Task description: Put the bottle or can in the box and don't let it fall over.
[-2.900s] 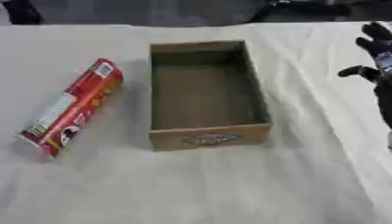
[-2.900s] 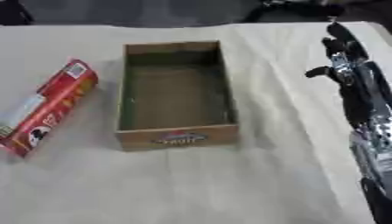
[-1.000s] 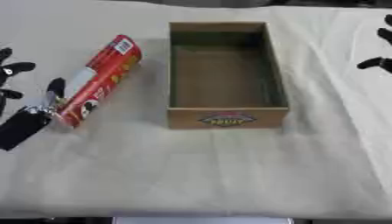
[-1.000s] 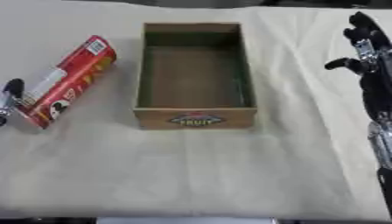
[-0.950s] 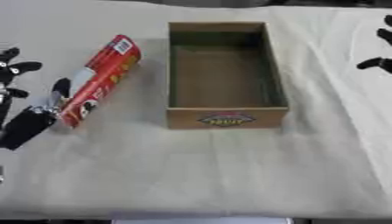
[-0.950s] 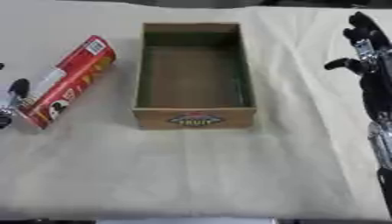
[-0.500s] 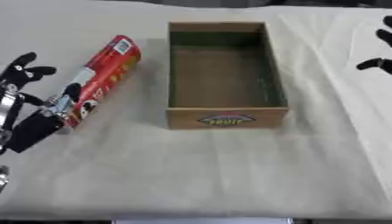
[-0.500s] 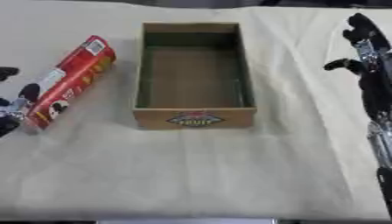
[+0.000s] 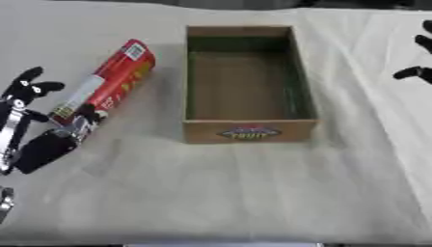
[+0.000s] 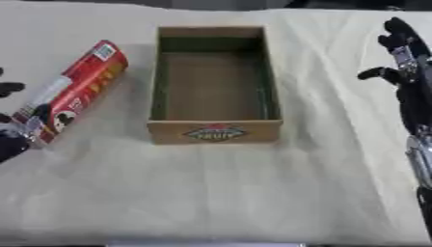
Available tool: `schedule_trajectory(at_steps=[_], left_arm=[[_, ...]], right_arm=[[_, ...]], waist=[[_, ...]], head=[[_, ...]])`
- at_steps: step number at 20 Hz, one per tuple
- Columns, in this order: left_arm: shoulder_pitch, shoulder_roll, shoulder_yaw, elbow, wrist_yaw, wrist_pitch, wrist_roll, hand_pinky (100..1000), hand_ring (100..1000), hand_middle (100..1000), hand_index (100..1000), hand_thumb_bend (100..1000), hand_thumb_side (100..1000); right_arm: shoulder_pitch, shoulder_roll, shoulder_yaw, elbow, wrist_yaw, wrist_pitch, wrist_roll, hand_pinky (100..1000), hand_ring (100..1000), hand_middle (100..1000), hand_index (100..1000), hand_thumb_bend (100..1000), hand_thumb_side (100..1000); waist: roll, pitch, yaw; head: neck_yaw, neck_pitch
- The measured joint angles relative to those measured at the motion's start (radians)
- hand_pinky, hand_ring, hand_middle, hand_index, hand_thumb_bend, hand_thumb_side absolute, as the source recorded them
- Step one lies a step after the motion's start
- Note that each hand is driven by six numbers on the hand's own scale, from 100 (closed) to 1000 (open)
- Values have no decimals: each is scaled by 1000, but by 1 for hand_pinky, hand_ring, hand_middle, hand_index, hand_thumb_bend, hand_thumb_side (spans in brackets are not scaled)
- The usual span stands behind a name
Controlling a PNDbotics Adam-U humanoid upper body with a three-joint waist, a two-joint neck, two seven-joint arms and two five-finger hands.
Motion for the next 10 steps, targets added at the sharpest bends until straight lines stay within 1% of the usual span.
schedule_trajectory(at_steps=[4,6,10], left_arm=[[4,0,-2,8,-30,-14,2,744,921,1000,830,389,525],[4,0,-2,10,-50,-22,2,706,906,1000,831,394,530],[8,0,-2,4,-97,-25,2,696,889,1000,829,414,519]], right_arm=[[0,0,0,0,0,0,6,575,1000,1000,1000,100,916],[0,1,0,0,0,0,7,575,1000,1000,1000,100,917],[1,1,0,1,0,1,9,571,1000,1000,1000,100,921]], waist=[[-2,0,-3],[-2,0,-3],[-5,0,-4]], head=[[1,-1],[2,-4],[3,-8]])
